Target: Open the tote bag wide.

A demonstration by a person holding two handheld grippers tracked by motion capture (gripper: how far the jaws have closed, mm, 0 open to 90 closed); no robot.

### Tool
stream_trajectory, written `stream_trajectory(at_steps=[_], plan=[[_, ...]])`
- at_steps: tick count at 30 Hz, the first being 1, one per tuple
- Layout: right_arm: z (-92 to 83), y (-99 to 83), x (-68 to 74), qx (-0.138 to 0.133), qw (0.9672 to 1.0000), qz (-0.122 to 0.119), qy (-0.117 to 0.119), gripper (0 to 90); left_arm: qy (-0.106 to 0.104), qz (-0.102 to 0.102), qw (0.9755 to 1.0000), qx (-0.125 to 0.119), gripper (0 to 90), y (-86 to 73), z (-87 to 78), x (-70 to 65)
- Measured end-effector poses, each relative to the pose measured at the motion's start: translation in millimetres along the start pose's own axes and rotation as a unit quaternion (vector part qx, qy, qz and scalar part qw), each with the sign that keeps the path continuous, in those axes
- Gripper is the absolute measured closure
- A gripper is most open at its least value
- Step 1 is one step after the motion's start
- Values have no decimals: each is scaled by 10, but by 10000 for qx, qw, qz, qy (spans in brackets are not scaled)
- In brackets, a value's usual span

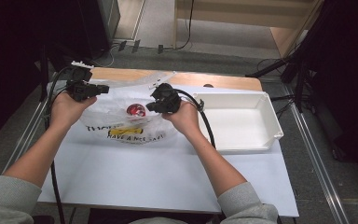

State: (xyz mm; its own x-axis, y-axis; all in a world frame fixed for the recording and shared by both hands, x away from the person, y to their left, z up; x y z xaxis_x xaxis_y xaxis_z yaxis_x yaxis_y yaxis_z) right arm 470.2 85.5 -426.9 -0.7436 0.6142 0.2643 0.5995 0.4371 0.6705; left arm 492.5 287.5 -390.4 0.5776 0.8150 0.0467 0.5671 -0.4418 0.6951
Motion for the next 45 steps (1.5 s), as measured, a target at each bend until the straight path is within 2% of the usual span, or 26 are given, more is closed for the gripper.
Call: stream_trajectory(at_steps=[4,9,12,15,20,25,35,41,45], plan=[[11,-63,-37,27,10000,71,-40,900,-54,-104,9998,-135,856,-18,36,-3],[8,-99,-67,-89,9997,200,-96,900,-73,-184,9998,-78,856,-106,101,30],[20,-144,-85,-91,9995,267,-154,900,-65,-180,9998,-78,856,-125,107,39],[31,-176,-96,-180,9990,365,-163,900,-43,-157,9996,-227,856,-127,95,41],[54,-230,-100,-223,9983,504,-174,900,-28,-207,9996,-194,858,-187,129,55],[93,-305,-110,-222,9979,542,-281,900,-58,-208,9997,-102,858,-259,188,49],[156,-411,-127,-330,9965,663,-396,900,-30,-186,9993,-337,852,-319,216,61],[211,-464,-135,-358,9959,705,-439,900,-89,-231,9991,-343,852,-347,260,99],[257,-496,-139,-393,9955,761,-415,900,-70,-256,9993,-254,852,-371,329,132]])
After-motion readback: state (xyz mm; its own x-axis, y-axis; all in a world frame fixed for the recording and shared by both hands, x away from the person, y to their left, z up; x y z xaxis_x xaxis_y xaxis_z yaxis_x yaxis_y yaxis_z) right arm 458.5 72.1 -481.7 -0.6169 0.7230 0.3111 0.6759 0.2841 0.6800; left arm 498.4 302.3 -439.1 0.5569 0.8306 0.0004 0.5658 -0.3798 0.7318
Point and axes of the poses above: each handheld gripper's, and its own axes: z roughly forward along the jaws, y roughly out of its top, x roughly to its left, the point moved 8 cm from there along z, roughly forward along the jaws, and after that the axes turned 12 degrees about z, right-handed, at the moved point
